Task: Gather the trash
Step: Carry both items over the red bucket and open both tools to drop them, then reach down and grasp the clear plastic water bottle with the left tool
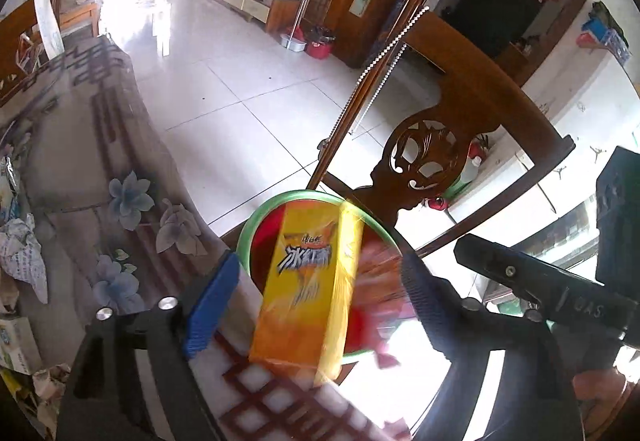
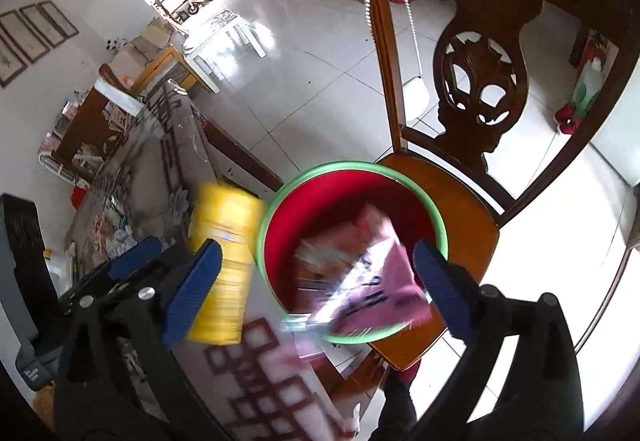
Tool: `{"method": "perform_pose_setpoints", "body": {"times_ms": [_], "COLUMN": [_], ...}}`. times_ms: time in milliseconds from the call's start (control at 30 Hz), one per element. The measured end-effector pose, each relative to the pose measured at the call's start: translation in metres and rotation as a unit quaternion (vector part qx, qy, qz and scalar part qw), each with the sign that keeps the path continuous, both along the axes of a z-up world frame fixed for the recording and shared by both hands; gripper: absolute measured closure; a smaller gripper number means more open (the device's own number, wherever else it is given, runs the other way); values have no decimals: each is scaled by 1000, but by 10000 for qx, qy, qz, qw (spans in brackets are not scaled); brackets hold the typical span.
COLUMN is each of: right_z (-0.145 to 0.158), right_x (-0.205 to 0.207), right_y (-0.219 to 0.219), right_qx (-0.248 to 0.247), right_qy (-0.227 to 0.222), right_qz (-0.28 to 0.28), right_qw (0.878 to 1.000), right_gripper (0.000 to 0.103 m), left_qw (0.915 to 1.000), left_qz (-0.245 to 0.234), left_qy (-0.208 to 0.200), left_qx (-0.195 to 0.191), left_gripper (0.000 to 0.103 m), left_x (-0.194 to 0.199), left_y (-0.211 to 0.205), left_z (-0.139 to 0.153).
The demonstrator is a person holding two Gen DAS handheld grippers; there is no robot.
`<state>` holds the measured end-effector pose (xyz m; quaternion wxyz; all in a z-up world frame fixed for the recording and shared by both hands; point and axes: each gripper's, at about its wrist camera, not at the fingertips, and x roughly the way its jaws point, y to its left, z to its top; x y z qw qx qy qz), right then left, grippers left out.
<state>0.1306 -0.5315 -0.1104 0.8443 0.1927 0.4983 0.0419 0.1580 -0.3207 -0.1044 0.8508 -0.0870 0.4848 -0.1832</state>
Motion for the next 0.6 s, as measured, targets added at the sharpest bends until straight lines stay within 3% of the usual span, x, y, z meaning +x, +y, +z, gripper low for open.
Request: {"method": "perform_pose_setpoints", "body": {"times_ms": [333,600], "right_z": [7,14], "right_x": [-1,-9], "right_y": [12,60], "right_qx": [-20,-50], "right_qy": [-123,-162], "right_qz": [100,271], "right_qw": [9999,9995], "right_gripper": [8,8], "left_qw": [9991,9939], "left_qz": [397,1100], "left_qy": [-84,-79], "left_qx": [76,104], "left_gripper": [21,21], "left_x": [-16,-54], "left_y": [30,112], "left_z": [7,9]}}
